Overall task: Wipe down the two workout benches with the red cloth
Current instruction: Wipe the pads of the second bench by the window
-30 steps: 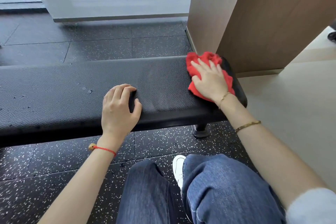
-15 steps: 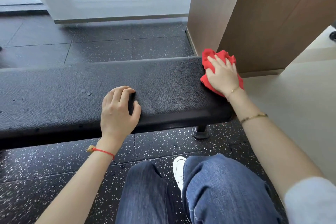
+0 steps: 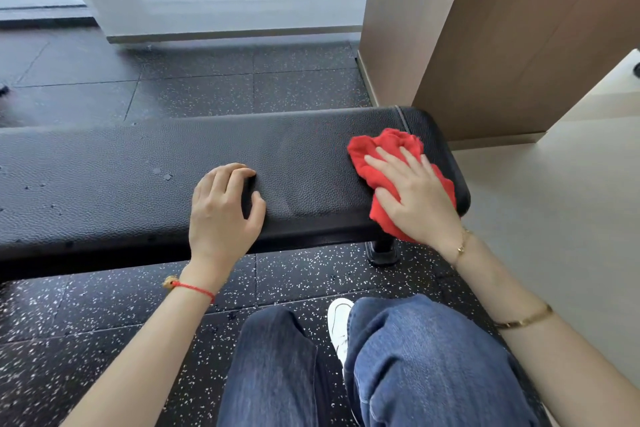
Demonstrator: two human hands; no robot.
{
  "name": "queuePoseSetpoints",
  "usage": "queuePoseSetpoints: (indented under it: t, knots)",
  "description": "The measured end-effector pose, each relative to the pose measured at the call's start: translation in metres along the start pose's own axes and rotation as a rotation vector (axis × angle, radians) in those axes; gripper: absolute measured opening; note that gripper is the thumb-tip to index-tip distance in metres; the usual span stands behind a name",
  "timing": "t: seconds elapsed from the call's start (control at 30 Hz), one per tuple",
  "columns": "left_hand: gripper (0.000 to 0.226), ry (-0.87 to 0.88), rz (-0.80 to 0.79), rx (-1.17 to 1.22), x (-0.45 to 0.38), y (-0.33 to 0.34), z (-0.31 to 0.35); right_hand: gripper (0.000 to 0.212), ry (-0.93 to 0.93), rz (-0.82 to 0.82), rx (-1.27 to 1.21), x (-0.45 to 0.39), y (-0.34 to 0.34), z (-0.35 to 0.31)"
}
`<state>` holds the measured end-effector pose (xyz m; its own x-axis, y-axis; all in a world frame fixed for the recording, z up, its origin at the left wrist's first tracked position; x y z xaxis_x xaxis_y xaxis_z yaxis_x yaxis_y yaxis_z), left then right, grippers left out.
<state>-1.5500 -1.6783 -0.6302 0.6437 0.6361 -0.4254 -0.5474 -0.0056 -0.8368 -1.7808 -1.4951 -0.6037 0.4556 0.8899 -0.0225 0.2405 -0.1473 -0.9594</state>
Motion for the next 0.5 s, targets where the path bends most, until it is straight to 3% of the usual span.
queuePoseSetpoints:
  t: [0.17, 0.27, 0.5]
  knots:
    - [0.028, 0.001, 0.012, -0.012, 0.0, -0.001, 0.003, 0.052, 0.263, 0.04, 0.025, -0.039, -0.009, 0.045]
    - [0.028, -0.005, 0.012, -0.014, 0.0, -0.002, 0.005, 0.053, 0.282, 0.005, 0.016, -0.08, -0.009, 0.032]
    - [0.028, -0.008, 0.001, -0.003, 0.001, -0.002, 0.003, 0.055, -0.205, -0.111, 0.018, -0.053, 0.021, -0.066]
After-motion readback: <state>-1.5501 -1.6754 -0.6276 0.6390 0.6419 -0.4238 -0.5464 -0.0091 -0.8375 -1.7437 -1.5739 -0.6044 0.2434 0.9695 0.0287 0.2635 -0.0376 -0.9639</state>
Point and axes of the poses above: each hand's wrist, its own x-axis away from the middle knuckle, its own y-axis out of the palm, z = x × y, the point moved 3 cm from there along -x, towards the middle knuckle, and after that the axes turned 5 degrees about -z, right-handed, at the moved point
